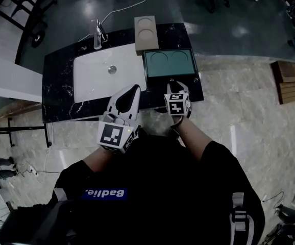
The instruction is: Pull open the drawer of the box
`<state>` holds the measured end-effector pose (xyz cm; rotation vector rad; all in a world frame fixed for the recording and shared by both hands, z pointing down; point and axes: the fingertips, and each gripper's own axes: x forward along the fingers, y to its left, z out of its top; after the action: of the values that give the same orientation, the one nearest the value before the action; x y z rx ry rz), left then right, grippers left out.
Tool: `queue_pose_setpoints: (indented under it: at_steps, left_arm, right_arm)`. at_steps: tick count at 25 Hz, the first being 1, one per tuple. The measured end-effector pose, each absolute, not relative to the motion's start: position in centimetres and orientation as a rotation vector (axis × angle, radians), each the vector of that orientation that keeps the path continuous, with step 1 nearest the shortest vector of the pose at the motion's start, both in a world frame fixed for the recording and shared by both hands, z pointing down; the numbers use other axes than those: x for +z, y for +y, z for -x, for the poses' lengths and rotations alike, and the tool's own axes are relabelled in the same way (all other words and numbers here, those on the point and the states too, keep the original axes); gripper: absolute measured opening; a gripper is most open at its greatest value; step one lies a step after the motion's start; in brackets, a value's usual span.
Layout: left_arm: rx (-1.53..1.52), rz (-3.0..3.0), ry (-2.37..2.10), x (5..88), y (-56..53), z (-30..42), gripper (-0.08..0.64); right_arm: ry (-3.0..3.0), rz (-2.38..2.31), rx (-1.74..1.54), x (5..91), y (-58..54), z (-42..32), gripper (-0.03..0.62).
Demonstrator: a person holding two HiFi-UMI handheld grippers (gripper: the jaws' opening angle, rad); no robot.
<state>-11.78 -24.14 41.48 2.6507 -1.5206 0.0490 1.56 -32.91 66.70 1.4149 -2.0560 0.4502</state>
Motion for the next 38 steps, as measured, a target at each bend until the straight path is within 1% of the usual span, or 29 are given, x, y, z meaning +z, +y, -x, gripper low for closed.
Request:
queue_pose_setpoints:
  at_steps: [15, 19, 38]
  left_arm:
    - [0.027, -2.627, -1.536, 41.6, -23.3, 13.3, -0.008]
    - [0.024, -2.633, -1.537, 41.4, -23.2, 13.4, -0.008]
    - [0.017, -2.645, -1.502, 41.2, -22.3, 12.9, -0.008]
  right_arm:
    - [-1.987, -1.483, 0.536, 68.7, -34.6, -1.7, 0.086]
    - [-1.981, -1.499, 0.533, 68.5, -34.8, -1.8, 0.074]
    - [-1.989, -1.49, 0.567, 68.5, -33.1, -1.8, 0.074]
